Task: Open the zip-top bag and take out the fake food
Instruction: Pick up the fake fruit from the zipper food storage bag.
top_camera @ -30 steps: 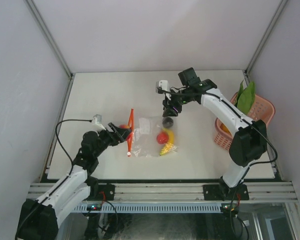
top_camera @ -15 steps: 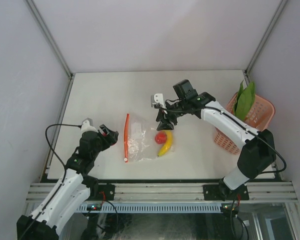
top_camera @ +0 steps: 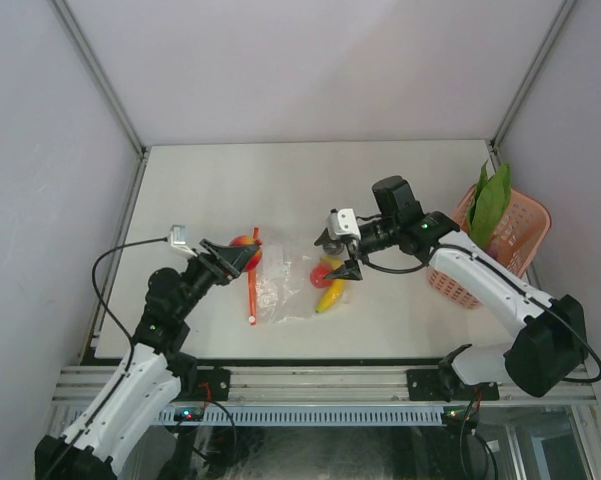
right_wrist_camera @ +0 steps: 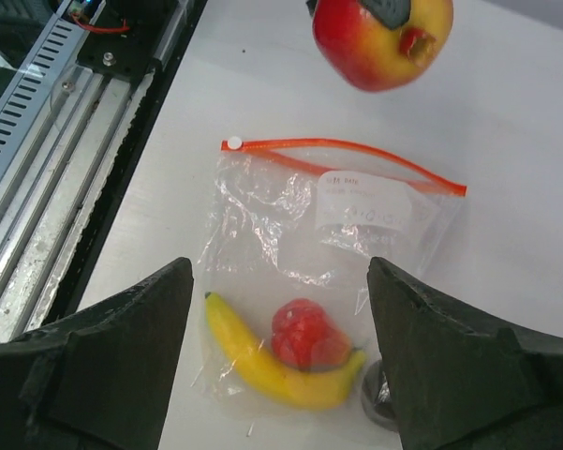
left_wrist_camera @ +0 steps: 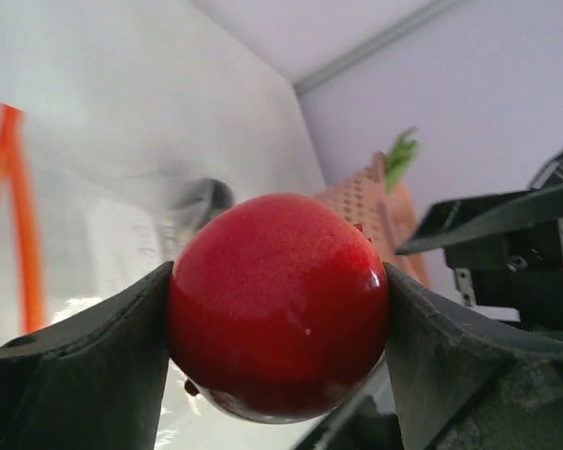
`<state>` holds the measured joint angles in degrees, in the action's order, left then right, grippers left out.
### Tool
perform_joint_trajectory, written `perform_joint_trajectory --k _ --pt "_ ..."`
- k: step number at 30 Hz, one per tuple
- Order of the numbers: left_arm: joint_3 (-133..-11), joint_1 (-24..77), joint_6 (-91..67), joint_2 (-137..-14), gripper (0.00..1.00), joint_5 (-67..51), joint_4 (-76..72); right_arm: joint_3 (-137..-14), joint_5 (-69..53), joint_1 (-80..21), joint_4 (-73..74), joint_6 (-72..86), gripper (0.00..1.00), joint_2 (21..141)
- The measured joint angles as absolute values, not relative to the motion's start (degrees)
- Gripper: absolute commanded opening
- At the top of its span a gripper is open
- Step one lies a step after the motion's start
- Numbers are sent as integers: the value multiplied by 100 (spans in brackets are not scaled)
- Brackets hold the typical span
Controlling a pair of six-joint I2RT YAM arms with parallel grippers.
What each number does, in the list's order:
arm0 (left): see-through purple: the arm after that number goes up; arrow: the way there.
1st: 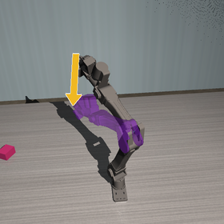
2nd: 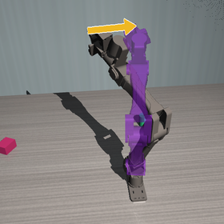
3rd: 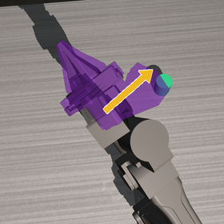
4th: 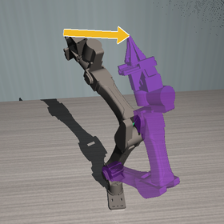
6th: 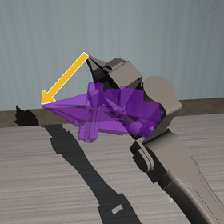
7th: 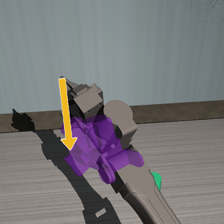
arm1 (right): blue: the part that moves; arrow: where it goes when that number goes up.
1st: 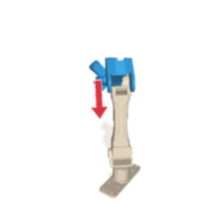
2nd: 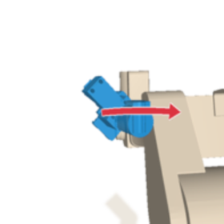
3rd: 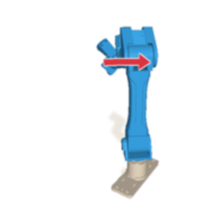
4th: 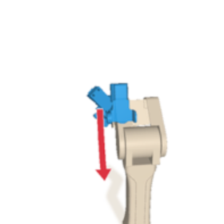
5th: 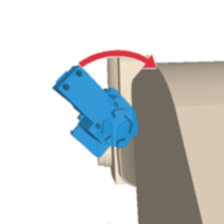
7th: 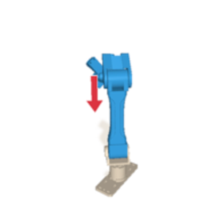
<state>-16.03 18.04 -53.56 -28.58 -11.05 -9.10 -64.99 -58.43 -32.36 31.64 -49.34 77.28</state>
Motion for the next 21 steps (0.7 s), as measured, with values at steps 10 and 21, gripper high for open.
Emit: perform_joint_trajectory --k 10,21 --pt "-1500 2812 -6611 -4584 16 -1970 -3450 -5883 -6296 -3144 1813 -4088 93 7373" --pt "-1658 3527 -7109 -5474 16 -2119 -4945 -5426 -6353 -3144 47 -2456 99 7146"
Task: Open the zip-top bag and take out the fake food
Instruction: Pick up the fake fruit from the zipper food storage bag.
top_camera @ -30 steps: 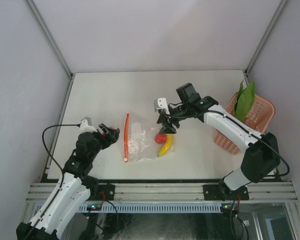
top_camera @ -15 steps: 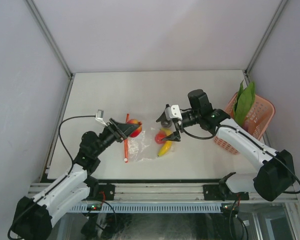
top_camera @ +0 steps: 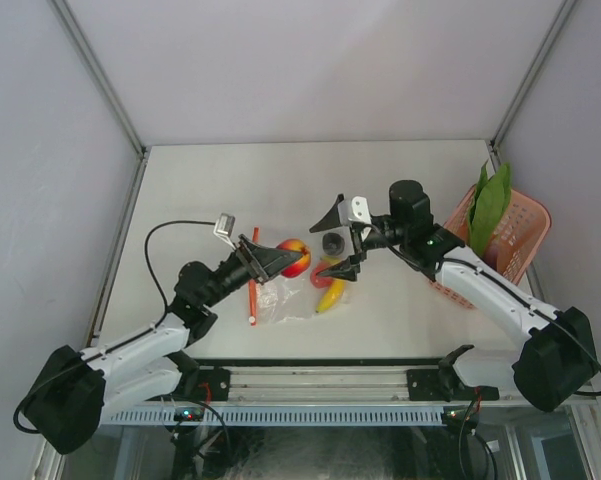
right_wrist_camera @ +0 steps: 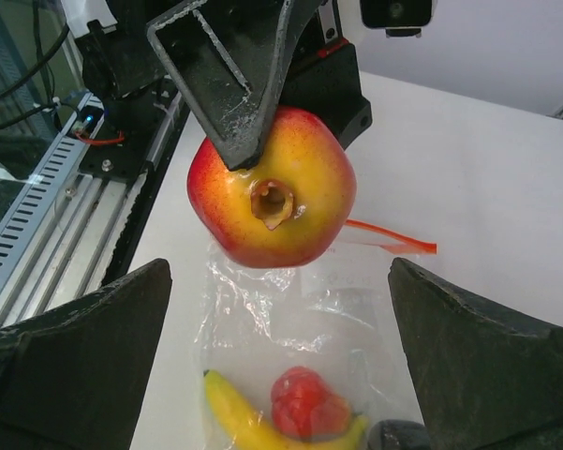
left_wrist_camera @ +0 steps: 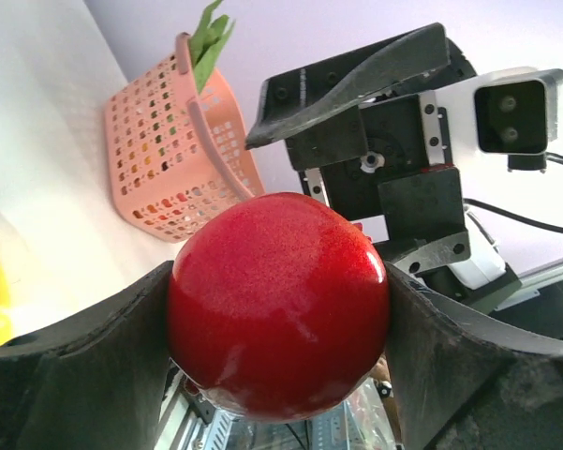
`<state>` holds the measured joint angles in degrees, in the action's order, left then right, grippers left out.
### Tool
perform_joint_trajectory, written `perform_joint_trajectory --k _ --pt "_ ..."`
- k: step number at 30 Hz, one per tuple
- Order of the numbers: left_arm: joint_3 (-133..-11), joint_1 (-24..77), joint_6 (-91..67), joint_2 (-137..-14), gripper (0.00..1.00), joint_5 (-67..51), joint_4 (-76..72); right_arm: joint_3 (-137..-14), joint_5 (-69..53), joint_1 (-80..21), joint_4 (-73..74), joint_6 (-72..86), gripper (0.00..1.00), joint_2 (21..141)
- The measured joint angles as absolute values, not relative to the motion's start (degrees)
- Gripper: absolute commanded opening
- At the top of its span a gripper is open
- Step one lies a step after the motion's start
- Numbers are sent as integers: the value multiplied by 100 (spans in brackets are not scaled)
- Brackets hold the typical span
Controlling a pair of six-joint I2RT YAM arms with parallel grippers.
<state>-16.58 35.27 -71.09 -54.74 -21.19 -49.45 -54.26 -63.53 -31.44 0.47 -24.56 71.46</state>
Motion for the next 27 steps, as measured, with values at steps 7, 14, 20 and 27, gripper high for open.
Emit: perform_joint_trajectory --k 7,14,20,27 --pt "-1848 3765 -7223 -5760 16 -2115 -5330 -5426 -6300 -3398 -152 -2311 99 7146" --pt "-1964 3972 -7363 -6193 16 -2117 -5561 -5426 -6219 -3507 -169 -2333 97 7146" --pt "-2029 4025 -7601 -6497 18 -2119 -5896 -5426 -6119 -3658 -102 -2622 90 7146" --pt "-2088 4110 -7808 -6794 23 -2145 -6167 -5424 -6016 -3695 5 -2939 79 7146"
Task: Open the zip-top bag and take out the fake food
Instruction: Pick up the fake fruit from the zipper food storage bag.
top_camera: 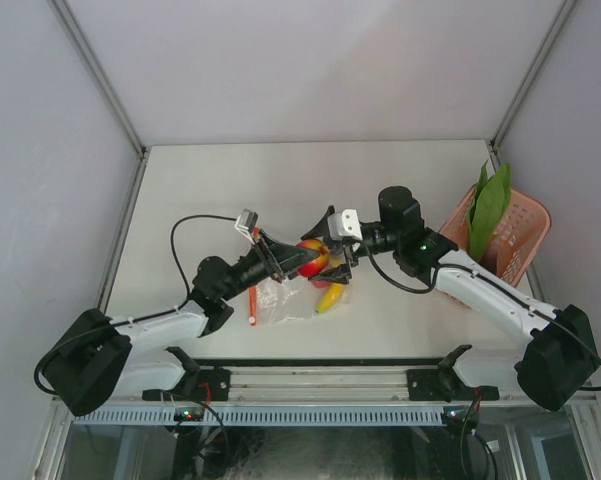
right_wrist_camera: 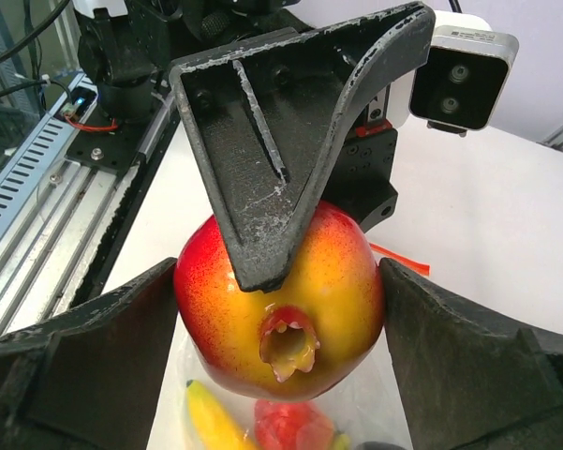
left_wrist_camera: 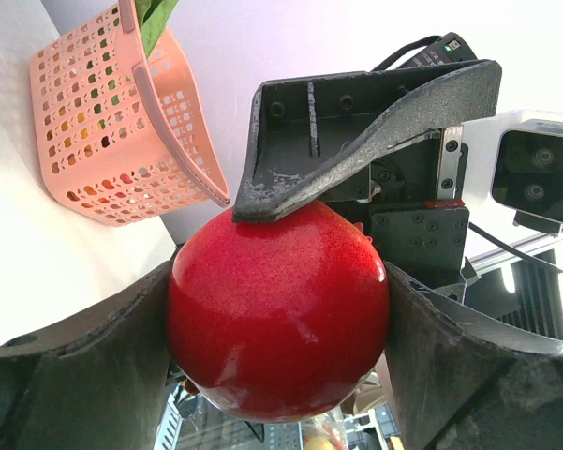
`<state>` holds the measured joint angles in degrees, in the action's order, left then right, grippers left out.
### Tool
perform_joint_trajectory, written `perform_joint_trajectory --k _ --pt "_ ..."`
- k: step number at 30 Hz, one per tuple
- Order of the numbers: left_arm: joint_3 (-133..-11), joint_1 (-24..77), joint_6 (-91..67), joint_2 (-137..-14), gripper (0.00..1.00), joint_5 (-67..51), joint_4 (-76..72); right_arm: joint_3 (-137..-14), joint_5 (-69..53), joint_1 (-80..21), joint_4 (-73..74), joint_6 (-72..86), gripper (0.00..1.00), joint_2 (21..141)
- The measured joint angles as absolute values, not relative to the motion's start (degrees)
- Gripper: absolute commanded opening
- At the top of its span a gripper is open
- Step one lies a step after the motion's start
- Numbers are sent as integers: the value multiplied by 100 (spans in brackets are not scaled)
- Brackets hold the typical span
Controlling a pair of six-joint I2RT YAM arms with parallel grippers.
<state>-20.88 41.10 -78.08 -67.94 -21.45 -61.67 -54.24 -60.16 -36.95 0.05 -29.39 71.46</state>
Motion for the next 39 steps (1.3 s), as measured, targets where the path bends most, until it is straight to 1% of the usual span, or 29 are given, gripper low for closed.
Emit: perform_joint_trajectory --k 3,4,5,7,9,10,11,15,23,31,39 --pt "-2097 4108 -7852 -6879 27 -2169 -6235 -5426 -5988 -3688 64 -3006 77 7146" --pt "-2097 4108 -7854 -6897 29 -2178 -6248 -5426 -5979 -3688 86 -3030 74 7146" --pt "-2097 4108 -7854 -6906 34 -2185 -6248 -5426 -5968 -3688 108 -3048 71 7146" --pt "-2097 4108 -7854 -6910 48 -2187 -6250 -5426 -5966 -3688 117 -3072 59 7146" --pt "-2097 4108 -7852 -6910 66 -2189 -6250 -5426 -5968 -3686 119 -3081 50 7146" --pt "-2097 4108 -7852 -6910 92 -2189 -6250 -5426 -5972 -3684 121 -3087 46 7146" --pt "-2097 4108 -7850 -6910 99 -2193 -6250 -5426 -5975 -3684 126 -3092 42 7146" --pt "-2102 4117 -7894 -6906 100 -2215 -6250 -5426 -6051 -3695 156 -3131 31 7146" --pt "-2102 4123 -7883 -6858 100 -2206 -6219 -5426 -6173 -3671 196 -3124 21 7146" --pt "-2091 4123 -7688 -6563 100 -2152 -5900 -5426 -6405 -3487 244 -3072 14 7142" --pt "-2021 4042 -7330 -5983 100 -2102 -5325 -5428 -6672 -3133 353 -2980 13 7052"
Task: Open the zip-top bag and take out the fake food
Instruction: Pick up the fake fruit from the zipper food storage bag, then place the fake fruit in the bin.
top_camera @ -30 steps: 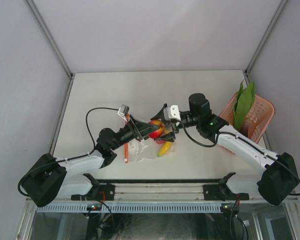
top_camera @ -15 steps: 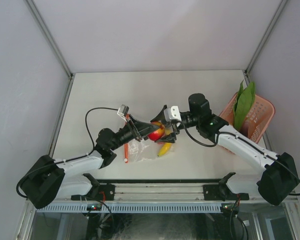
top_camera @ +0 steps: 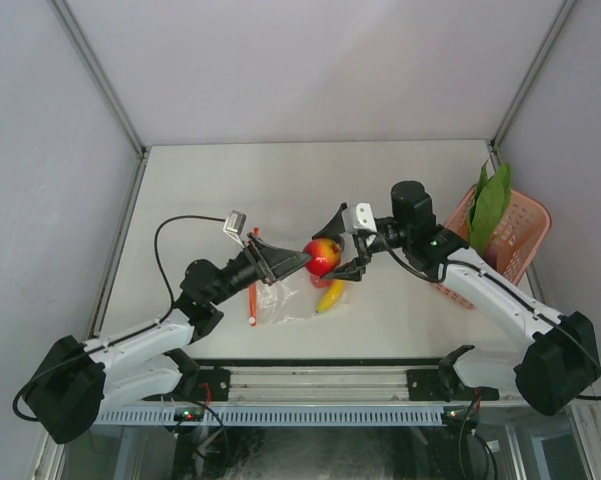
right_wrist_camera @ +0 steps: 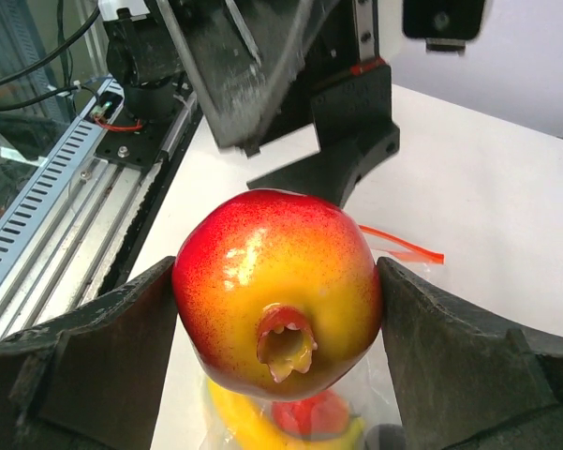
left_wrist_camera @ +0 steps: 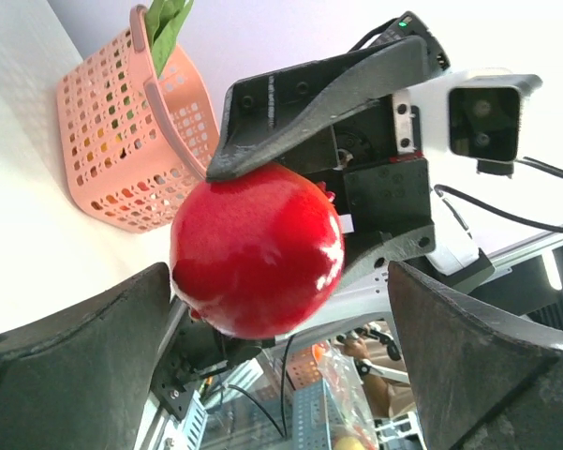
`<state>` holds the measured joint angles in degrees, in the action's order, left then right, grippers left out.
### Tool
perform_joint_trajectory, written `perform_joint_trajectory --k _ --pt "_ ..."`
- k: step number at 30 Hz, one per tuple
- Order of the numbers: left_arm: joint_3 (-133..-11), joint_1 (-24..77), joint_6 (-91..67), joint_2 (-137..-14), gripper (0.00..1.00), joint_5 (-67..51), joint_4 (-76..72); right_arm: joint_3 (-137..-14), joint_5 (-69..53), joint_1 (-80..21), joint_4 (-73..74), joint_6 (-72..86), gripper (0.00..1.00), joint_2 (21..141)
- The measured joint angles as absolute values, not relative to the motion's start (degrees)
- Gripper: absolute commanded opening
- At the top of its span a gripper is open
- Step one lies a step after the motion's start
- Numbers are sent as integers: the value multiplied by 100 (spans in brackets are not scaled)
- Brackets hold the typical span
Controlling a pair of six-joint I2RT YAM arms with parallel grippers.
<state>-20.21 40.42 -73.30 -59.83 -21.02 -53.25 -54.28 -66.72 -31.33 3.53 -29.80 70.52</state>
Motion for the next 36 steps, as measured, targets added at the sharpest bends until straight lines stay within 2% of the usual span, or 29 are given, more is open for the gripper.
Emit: perform_joint_trajectory --k 12,21,30,36 --pt "-2023 3686 -5913 -4296 100 -1708 -3179 -5472 -6989 -2534 362 -2648 7 6847" --pt "-2580 3352 -4174 -3116 100 -864 -674 -5494 -7089 -1909 436 -2464 6 6698" --pt "-4036 3044 -2423 -3430 100 -340 1229 -5675 -7074 -856 679 -2226 6 6383" --pt "-4143 2963 -1474 -3962 97 375 2093 -5695 -7019 123 1166 -2340 6 6121"
